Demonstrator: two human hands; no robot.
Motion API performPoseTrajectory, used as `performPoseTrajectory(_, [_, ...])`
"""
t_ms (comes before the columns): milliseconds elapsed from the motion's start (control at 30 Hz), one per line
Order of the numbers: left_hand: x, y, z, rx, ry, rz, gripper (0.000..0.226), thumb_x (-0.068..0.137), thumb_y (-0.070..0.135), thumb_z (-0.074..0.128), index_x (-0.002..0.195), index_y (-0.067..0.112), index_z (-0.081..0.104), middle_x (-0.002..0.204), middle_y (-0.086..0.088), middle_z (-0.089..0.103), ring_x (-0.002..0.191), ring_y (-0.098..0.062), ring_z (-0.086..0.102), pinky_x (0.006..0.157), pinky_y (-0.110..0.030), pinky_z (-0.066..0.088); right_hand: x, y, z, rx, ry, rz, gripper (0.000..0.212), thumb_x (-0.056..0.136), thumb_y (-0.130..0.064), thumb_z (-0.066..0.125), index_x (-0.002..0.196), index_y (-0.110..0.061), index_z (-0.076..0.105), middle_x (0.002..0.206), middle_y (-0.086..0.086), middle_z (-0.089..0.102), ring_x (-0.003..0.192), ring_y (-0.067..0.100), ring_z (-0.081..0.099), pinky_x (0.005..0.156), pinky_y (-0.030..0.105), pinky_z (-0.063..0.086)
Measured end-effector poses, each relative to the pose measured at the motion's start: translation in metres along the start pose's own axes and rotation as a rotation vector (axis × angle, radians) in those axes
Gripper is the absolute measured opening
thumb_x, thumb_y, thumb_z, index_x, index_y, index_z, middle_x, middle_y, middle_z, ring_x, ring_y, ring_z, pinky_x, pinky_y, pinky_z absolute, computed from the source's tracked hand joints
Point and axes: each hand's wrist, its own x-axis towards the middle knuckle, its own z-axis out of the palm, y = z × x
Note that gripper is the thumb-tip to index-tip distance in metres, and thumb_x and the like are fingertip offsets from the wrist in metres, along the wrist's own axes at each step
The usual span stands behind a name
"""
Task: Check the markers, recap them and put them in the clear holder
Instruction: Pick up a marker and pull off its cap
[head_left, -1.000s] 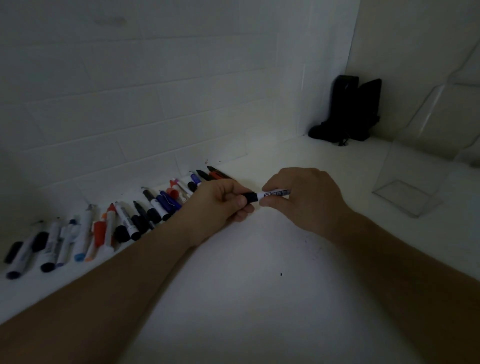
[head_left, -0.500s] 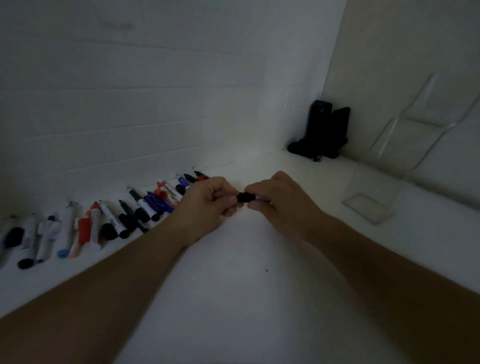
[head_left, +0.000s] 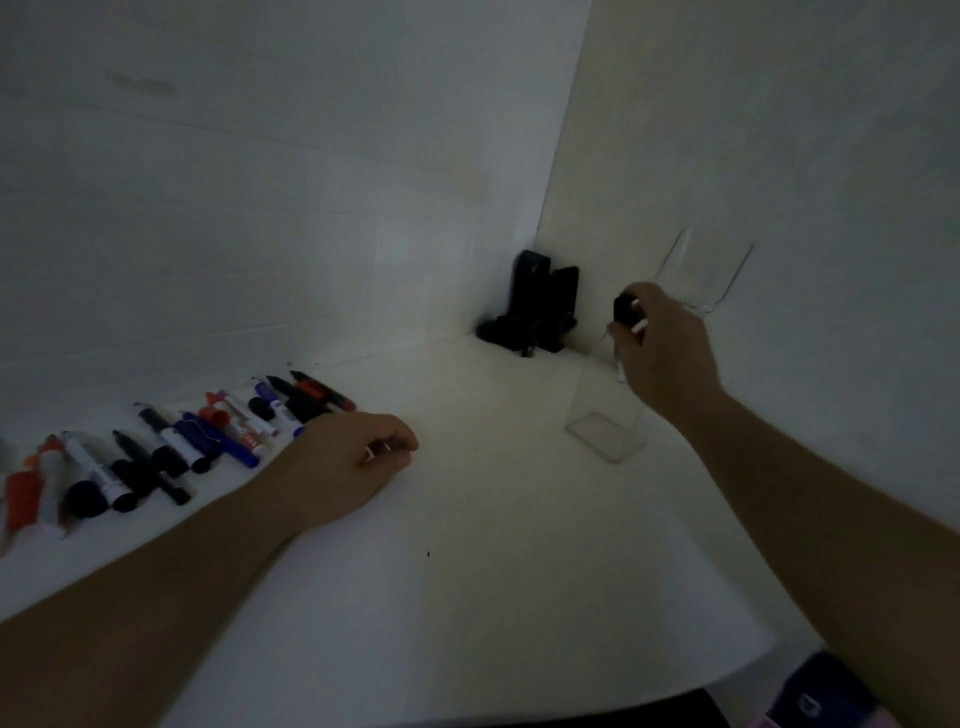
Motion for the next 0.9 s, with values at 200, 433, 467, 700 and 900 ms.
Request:
performPoseTrajectory(200, [-0.001, -0.001, -0.002, 0.006, 0.018, 0.003, 0.012, 0.095, 0.029, 0.062, 0.101, 0.035, 0.072, 0.091, 0.020, 0.069, 0.085, 0.007, 0.061, 0.075, -0.012, 0.046, -0.008, 0.010, 0.030, -0.441, -0.202, -0.001, 0.029, 0.102, -0.043, 0.039, 0.124, -0.025, 0.041, 0.077, 0.007, 0.065, 0.070, 0.029, 0.063, 0.072, 0.039, 0.047])
performPoseTrajectory(433, [0.002, -0.009, 0.003, 0.000, -0.016, -0.010, 0.012, 0.094, 0.035, 0.062, 0.100, 0.039, 0.071, 0.091, 0.021, 0.069, 0.083, 0.002, 0.063, 0.076, -0.019, 0.052, -0.002, 0.001, 0.040, -0.319, -0.268, -0.083, 0.047, 0.090, -0.053, 0.063, 0.122, -0.026, 0.042, 0.093, 0.005, 0.069, 0.084, 0.029, 0.065, 0.084, 0.042, 0.045])
performPoseTrajectory(467, [0.002, -0.009, 0.003, -0.006, -0.020, -0.018, 0.012, 0.094, 0.035, 0.062, 0.101, 0.039, 0.071, 0.091, 0.021, 0.069, 0.083, 0.002, 0.063, 0.077, -0.020, 0.052, -0.001, -0.003, 0.042, -0.270, -0.282, -0.103, 0.049, 0.090, -0.053, 0.065, 0.123, -0.025, 0.042, 0.095, 0.005, 0.069, 0.085, 0.029, 0.066, 0.086, 0.042, 0.046])
performPoseTrajectory(700, [0.002, -0.007, 0.001, 0.010, -0.028, -0.030, 0.012, 0.094, 0.033, 0.062, 0.099, 0.037, 0.072, 0.090, 0.022, 0.069, 0.085, 0.004, 0.062, 0.074, -0.010, 0.047, 0.004, -0.035, 0.058, -0.197, -0.311, -0.240, 0.048, 0.091, -0.053, 0.064, 0.122, -0.021, 0.045, 0.088, 0.000, 0.063, 0.078, 0.025, 0.063, 0.079, 0.039, 0.048])
performPoseTrajectory(900, [0.002, -0.006, 0.001, 0.005, -0.053, -0.025, 0.011, 0.093, 0.033, 0.063, 0.095, 0.033, 0.074, 0.088, 0.019, 0.072, 0.084, 0.002, 0.064, 0.076, -0.016, 0.051, 0.005, -0.042, 0.063, -0.272, -0.280, -0.238, 0.065, 0.087, -0.062, 0.061, 0.137, -0.023, 0.047, 0.124, 0.007, 0.058, 0.113, 0.030, 0.052, 0.092, 0.044, 0.045])
